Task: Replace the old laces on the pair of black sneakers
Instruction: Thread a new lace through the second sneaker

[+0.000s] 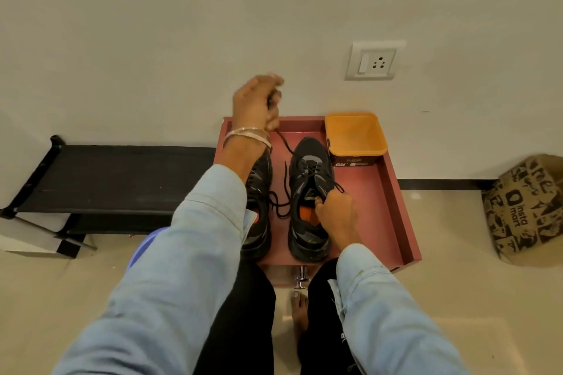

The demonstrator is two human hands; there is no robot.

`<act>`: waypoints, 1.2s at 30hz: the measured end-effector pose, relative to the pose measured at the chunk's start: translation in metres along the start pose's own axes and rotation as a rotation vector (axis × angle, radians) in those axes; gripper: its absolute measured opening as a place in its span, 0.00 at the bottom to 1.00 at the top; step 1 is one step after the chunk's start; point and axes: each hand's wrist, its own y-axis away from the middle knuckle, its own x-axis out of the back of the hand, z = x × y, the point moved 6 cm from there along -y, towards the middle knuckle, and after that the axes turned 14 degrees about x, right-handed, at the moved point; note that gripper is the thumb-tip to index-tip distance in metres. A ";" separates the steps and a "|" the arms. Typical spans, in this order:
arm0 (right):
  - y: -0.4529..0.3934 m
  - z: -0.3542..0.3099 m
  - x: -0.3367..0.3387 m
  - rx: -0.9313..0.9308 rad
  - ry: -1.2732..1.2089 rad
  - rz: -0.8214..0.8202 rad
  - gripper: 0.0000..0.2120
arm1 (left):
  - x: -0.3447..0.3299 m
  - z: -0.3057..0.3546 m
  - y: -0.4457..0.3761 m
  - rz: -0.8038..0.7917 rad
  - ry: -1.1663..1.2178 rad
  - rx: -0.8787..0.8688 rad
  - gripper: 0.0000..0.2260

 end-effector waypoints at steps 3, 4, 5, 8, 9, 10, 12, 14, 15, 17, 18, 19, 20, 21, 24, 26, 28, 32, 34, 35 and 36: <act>-0.008 0.001 -0.004 -0.008 -0.027 -0.024 0.13 | 0.000 -0.065 -0.013 0.082 -0.863 -0.007 0.04; -0.011 0.001 -0.006 0.000 -0.034 -0.025 0.13 | 0.001 -0.088 -0.016 0.059 -1.040 0.025 0.05; -0.012 0.001 -0.007 0.013 -0.040 -0.023 0.14 | 0.002 -0.109 -0.019 0.038 -1.161 0.072 0.07; -0.017 0.000 -0.012 0.058 -0.060 0.003 0.19 | 0.008 -0.145 -0.023 0.052 -1.304 0.165 0.09; -0.017 0.000 -0.014 0.069 -0.070 0.010 0.20 | 0.010 -0.150 -0.023 0.076 -1.293 0.168 0.09; -0.018 0.000 -0.015 0.079 -0.078 0.018 0.21 | 0.010 -0.151 -0.022 0.105 -1.265 0.159 0.08; -0.020 0.001 -0.016 0.089 -0.089 0.019 0.23 | 0.009 -0.151 -0.022 0.154 -1.218 0.145 0.08; -0.020 0.001 -0.016 0.096 -0.082 0.005 0.24 | 0.010 -0.153 -0.023 0.185 -1.162 0.182 0.10; -0.020 0.000 -0.016 0.096 -0.077 -0.004 0.24 | 0.011 -0.154 -0.024 0.197 -1.132 0.216 0.10; -0.019 0.000 -0.016 0.087 -0.083 -0.017 0.24 | 0.013 -0.157 -0.029 0.216 -1.076 0.300 0.12; -0.019 0.000 -0.016 0.080 -0.094 -0.023 0.24 | 0.014 -0.156 -0.031 0.225 -1.035 0.342 0.14; -0.018 0.001 -0.016 0.072 -0.107 -0.032 0.25 | 0.015 -0.154 -0.034 0.235 -0.970 0.381 0.14; -0.018 0.001 -0.017 0.067 -0.118 -0.038 0.25 | 0.016 -0.149 -0.034 0.251 -0.870 0.413 0.14; -0.018 0.001 -0.017 0.060 -0.130 -0.043 0.26 | 0.017 -0.143 -0.035 0.264 -0.736 0.445 0.13; -0.018 0.000 -0.018 0.041 -0.163 -0.040 0.27 | 0.018 -0.111 -0.033 0.214 -0.152 0.416 0.10; -0.017 0.000 -0.018 0.017 -0.178 -0.044 0.27 | 0.018 -0.078 -0.031 0.128 0.194 0.333 0.11; -0.017 -0.001 -0.019 0.004 -0.188 -0.058 0.27 | 0.017 -0.050 -0.028 0.079 0.380 0.285 0.12; -0.018 -0.002 -0.019 -0.001 -0.191 -0.069 0.28 | 0.018 -0.038 -0.017 0.140 0.242 0.222 0.13; -0.019 -0.001 -0.020 -0.009 -0.190 -0.073 0.28 | 0.020 -0.053 -0.014 0.200 -0.081 0.218 0.10; -0.019 -0.001 -0.020 -0.008 -0.184 -0.076 0.28 | 0.021 -0.065 -0.015 0.219 -0.232 0.232 0.08; -0.019 -0.001 -0.021 -0.001 -0.175 -0.075 0.29 | 0.022 -0.078 -0.017 0.217 -0.358 0.252 0.07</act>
